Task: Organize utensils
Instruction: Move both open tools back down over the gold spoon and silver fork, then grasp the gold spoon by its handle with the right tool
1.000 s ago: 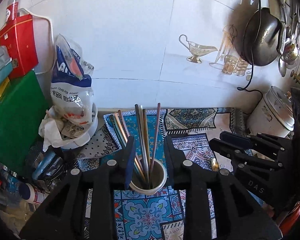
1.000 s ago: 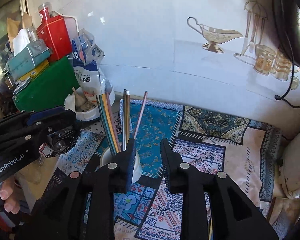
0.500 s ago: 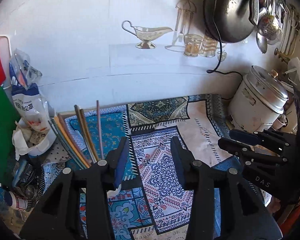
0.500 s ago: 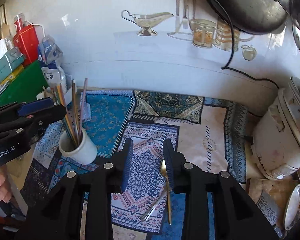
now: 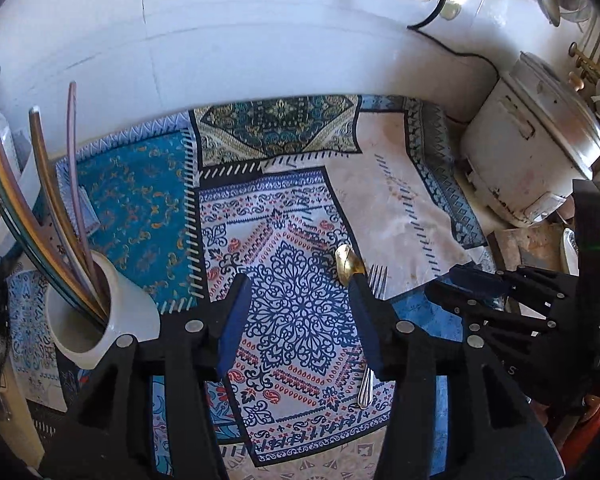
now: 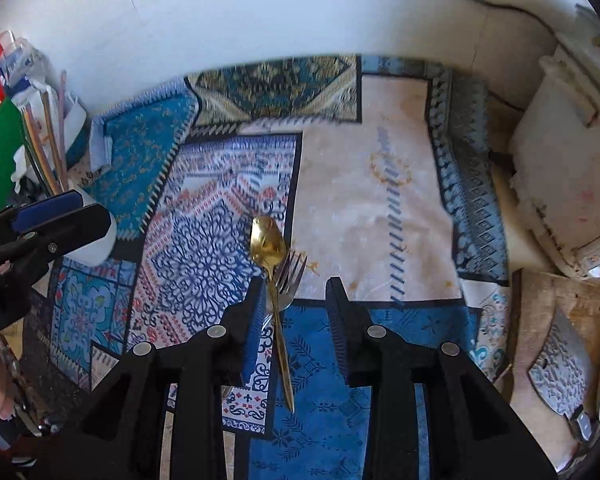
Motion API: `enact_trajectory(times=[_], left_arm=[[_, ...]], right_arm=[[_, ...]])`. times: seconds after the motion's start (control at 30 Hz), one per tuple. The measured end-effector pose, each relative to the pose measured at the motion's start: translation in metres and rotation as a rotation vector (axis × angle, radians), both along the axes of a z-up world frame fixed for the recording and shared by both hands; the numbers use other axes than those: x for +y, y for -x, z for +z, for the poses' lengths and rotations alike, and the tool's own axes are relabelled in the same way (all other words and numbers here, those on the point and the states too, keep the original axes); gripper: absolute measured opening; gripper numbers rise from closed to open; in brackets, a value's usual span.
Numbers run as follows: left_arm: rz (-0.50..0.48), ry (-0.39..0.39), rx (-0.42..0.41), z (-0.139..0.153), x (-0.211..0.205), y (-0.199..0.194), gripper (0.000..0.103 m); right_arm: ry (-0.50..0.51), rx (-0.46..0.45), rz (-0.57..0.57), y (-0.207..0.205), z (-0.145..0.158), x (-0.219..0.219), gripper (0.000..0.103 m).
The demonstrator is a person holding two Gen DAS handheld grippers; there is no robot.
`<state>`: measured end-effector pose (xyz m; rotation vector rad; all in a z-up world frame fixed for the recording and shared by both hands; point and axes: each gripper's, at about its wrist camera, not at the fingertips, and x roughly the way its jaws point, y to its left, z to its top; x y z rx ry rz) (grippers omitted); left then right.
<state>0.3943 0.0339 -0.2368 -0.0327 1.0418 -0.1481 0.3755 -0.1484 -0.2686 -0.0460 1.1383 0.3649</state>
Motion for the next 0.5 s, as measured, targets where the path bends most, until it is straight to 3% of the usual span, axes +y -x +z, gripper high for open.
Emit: enact_trajectory(times=[0.13, 0.27, 0.5], left_arm=[[0.018, -0.027, 0.054, -0.027, 0.003, -0.001, 0.049], [0.045, -0.025, 0.101, -0.048, 0.012, -0.001, 0.049], [0.093, -0.007, 0.144, -0.064, 0.026, 0.006, 0.049]], right_arm=[[0.008, 0.040, 0.048, -0.012, -0.022, 0.012, 0.028], [0.017, 0.049, 0.085, -0.029, -0.036, 0.029, 0.045], [0.079, 0.043, 0.131, -0.045, -0.056, 0.056, 0.046]])
